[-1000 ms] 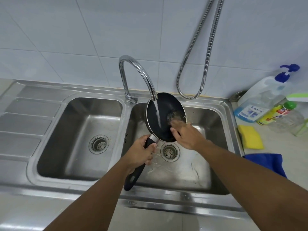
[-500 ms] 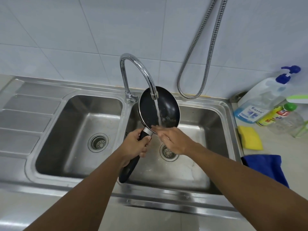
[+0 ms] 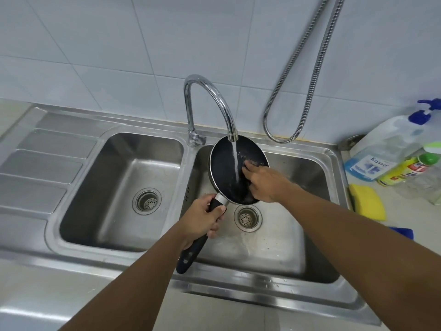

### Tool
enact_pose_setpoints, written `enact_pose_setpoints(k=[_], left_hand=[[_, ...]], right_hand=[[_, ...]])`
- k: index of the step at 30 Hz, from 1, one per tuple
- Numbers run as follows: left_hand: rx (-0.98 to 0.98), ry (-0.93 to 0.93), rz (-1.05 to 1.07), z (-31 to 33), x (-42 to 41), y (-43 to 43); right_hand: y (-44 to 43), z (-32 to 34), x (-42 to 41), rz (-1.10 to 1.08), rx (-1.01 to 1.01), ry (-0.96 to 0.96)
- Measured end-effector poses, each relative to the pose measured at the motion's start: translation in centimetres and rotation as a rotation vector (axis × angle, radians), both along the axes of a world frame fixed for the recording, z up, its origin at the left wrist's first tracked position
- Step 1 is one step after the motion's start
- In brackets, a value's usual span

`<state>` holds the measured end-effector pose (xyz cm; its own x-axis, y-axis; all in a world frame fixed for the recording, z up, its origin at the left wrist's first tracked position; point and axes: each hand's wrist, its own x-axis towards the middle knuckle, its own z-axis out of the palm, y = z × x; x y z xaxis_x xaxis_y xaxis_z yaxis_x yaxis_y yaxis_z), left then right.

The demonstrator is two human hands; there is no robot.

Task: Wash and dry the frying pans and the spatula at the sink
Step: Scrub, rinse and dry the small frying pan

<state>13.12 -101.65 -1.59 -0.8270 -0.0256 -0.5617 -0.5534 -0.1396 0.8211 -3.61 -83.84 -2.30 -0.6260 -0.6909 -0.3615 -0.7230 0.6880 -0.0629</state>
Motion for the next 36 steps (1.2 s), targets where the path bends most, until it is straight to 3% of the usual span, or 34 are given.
enact_pose_setpoints(k=[5, 11, 15, 19, 23, 25, 29, 31, 34, 36], left_hand=[[-0.016, -0.08, 0.022, -1.7, 1.2, -1.1], [-0.009, -0.083, 0.009, -2.7, 1.4, -0.9], [-0.009, -0.091, -0.004, -3.2, 1.1, -0.9], [-0.014, -0.106, -0.024, -3.5, 0.8, -1.0], [-0.026, -0.122, -0.033, -3.4, 0.9, -0.9], [-0.029, -0.121, -0.029, -3.5, 0.9, -0.8], [-0.034, -0.104, -0.007, -3.4, 0.9, -0.6], [-0.072, -0.08, -0.001, -3.4, 0.9, -0.5], [-0.148, -0.052, -0.015, -3.1, 0.8, -0.1], [-0.205, -0.042, -0.039, -2.7, 0.8, 0.4]], right_hand=[[-2.0, 1.5, -3.2, -0.106, -0.279, 0.012], [-8.0, 4.6, -6.8, 0.053, -0.289, -0.158], [-10.4, 2.8, -9.8, 0.175, -0.132, -0.134], [-11.0, 2.8, -10.5, 0.253, -0.126, 0.029], [-10.5, 2.2, -11.1, -0.015, -0.14, 0.087], [-10.3, 3.1, -10.9, -0.041, -0.122, 0.132], [-8.6, 4.4, -7.7, -0.153, -0.232, -0.094], [-6.4, 3.3, -4.9, -0.179, -0.316, -0.115], [-1.7, 0.9, 0.6, -0.403, -0.463, -0.137], [1.1, -0.9, 3.8, -0.446, -0.424, -0.223]])
